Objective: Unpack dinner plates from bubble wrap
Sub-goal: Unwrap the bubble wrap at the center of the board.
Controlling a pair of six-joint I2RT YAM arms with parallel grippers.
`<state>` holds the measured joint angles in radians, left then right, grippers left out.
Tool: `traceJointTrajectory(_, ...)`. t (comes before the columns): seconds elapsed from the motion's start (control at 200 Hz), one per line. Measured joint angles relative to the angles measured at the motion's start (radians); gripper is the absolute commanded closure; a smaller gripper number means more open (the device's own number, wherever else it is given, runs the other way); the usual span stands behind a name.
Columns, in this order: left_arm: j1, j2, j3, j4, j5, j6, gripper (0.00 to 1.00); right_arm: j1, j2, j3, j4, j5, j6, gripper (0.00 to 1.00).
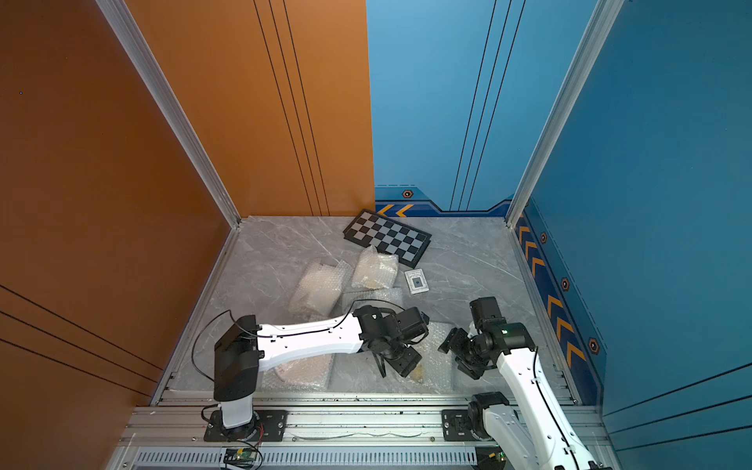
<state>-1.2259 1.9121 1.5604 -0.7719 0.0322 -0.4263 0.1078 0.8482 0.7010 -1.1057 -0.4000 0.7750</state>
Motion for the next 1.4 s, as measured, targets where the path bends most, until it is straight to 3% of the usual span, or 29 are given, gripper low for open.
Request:
traceJointTrajectory(0.35, -0.012, 0.148, 0.175, -0.042, -0.006, 0.111, 0.47, -0.003, -0.034, -0.014, 0.000, -0.015, 0.011, 0.27)
traceJointTrajectory(0.586, -0.013, 0.179, 0.184, -0.073, -0.013, 0.151, 0.50, -0.005, -0.035, -0.015, 0.000, -0.015, 0.012, 0.26)
traceJointTrajectory(0.941, -0.023, 0.229, 0.189, -0.080, -0.024, 0.172, 0.65, -0.049, -0.020, -0.021, 0.001, -0.016, 0.011, 0.27)
traceJointTrajectory(1.046, -0.023, 0.243, 0.192, -0.082, -0.025, 0.174, 0.76, -0.050, -0.018, -0.031, 0.000, -0.016, 0.011, 0.26)
traceJointTrajectory(1.156, -0.023, 0.245, 0.198, -0.084, -0.034, 0.179, 1.00, -0.050, -0.018, -0.039, 0.003, -0.016, 0.011, 0.27)
traceJointTrajectory(1.402, -0.024, 0.244, 0.203, -0.085, -0.055, 0.156, 1.00, -0.030, -0.023, -0.086, 0.026, -0.016, 0.029, 0.28)
